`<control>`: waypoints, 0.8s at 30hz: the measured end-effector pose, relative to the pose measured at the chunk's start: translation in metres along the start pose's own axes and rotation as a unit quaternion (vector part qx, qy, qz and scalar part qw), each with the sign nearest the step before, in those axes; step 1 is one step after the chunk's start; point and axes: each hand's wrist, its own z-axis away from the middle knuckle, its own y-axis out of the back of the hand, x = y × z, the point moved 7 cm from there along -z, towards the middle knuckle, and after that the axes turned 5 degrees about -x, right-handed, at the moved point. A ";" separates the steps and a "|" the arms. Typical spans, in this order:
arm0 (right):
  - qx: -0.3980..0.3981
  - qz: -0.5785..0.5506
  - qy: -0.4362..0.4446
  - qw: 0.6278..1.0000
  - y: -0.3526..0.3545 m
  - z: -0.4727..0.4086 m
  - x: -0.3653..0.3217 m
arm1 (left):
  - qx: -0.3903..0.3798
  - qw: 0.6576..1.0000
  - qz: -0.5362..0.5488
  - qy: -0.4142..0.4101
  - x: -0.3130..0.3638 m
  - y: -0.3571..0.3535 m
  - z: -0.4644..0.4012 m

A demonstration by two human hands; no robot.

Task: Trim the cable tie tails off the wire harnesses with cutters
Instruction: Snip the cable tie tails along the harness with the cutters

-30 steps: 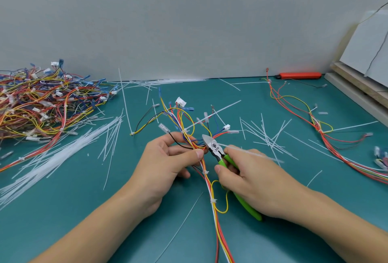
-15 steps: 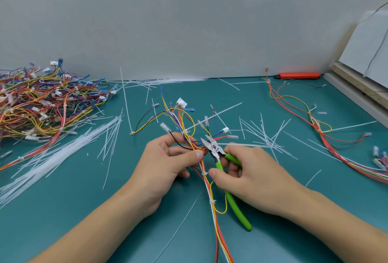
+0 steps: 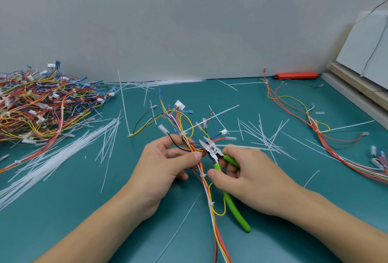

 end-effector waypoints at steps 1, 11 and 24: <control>-0.001 0.000 0.000 1.000 0.000 0.000 0.000 | 0.001 1.000 0.000 0.000 0.000 0.000 0.000; -0.021 0.037 0.020 0.999 -0.006 -0.001 -0.003 | 0.002 1.000 0.007 0.003 0.001 0.000 0.000; -0.005 -0.002 0.012 1.000 0.000 -0.001 -0.002 | 0.002 1.000 0.005 0.006 0.000 0.000 0.000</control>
